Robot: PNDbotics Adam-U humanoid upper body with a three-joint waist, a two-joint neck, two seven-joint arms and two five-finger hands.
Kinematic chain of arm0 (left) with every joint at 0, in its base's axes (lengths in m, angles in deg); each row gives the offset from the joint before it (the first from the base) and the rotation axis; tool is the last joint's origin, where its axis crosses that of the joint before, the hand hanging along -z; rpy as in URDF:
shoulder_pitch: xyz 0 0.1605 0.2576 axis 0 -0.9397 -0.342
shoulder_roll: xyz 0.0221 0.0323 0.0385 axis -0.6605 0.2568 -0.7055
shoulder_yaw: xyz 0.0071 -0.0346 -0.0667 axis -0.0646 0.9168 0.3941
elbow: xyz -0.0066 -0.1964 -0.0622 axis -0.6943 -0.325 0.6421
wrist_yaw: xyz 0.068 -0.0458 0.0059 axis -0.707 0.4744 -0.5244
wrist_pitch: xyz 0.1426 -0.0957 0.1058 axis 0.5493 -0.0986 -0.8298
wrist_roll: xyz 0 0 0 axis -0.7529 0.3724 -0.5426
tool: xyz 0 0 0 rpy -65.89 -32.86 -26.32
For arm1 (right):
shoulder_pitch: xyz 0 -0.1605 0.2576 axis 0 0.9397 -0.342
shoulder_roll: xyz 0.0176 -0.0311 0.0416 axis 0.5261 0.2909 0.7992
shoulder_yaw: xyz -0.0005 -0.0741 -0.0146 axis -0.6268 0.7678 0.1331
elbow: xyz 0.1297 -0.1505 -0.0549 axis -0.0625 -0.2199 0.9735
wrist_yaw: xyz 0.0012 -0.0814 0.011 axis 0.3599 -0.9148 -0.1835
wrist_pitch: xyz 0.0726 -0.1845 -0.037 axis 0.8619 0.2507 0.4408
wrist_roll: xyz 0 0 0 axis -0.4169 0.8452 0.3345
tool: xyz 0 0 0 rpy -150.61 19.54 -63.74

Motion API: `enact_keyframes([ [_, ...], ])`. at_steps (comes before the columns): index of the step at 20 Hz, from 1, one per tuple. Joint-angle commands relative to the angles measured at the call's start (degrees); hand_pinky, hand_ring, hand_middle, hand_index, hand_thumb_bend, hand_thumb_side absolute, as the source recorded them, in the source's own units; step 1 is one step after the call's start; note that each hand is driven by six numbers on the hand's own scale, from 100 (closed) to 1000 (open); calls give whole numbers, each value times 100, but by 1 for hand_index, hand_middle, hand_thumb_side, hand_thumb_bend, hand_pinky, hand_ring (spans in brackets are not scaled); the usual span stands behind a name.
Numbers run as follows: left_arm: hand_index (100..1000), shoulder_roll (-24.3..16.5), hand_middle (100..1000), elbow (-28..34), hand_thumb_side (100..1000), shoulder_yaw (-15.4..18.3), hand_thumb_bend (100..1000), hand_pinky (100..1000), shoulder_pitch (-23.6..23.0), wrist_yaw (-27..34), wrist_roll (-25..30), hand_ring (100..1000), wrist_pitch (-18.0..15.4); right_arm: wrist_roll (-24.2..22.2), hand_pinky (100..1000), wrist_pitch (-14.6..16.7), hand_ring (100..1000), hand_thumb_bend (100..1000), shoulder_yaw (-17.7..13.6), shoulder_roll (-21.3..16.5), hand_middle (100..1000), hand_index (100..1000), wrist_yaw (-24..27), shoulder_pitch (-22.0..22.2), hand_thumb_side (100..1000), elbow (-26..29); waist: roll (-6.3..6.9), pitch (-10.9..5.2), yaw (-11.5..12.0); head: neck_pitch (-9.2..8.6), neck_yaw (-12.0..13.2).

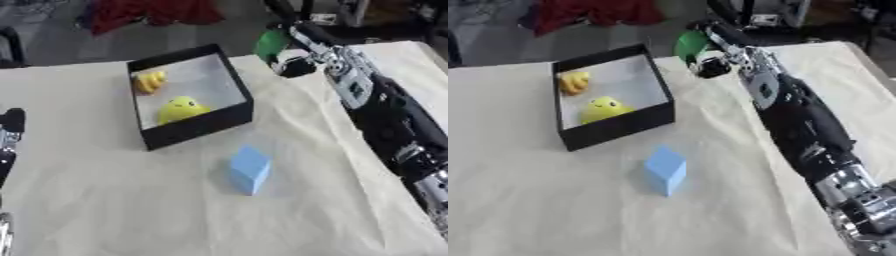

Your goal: Pick up objects on the table and place them in the box.

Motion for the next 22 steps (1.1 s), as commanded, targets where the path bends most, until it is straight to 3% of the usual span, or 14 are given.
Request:
enact_keyframes([
  [1, 806, -92, 606, 92, 689, 19, 782, 671, 64, -20, 8, 590, -11, -250, 780, 42, 790, 100, 59, 76, 422, 627, 335, -174, 266, 135, 41, -67, 33, -10, -39],
  [9, 806, -69, 606, 94, 688, -13, 783, 671, 100, -18, 36, 590, -20, -765, 796, 71, 806, 100, 422, 392, 442, 698, 1152, -240, 314, 394, 43, -75, 141, -10, -132],
  [13, 806, -51, 606, 95, 688, -20, 783, 671, 120, -20, 43, 590, -25, -1034, 807, 78, 824, 100, 575, 494, 494, 767, 1536, -230, 400, 488, 45, -78, 185, -10, -152],
  [15, 806, -41, 605, 92, 688, -24, 784, 671, 128, -23, 46, 590, -27, -1175, 820, 78, 850, 100, 645, 494, 592, 850, 1664, -231, 535, 525, 45, -78, 198, -10, -157],
  [16, 806, -39, 605, 93, 688, -26, 783, 666, 130, -24, 47, 590, -30, -1234, 836, 83, 883, 100, 670, 489, 727, 904, 1663, -231, 676, 546, 44, -77, 201, -10, -158],
  [18, 806, -37, 605, 99, 688, -25, 783, 663, 134, -20, 47, 590, -37, -1320, 859, 92, 926, 100, 691, 490, 845, 938, 1582, -216, 791, 557, 42, -76, 205, -10, -154],
  [22, 806, -37, 605, 101, 688, -22, 784, 667, 135, -23, 48, 590, -35, -1287, 882, 92, 969, 100, 655, 472, 951, 973, 1351, -198, 858, 476, 41, -75, 198, -10, -144],
])
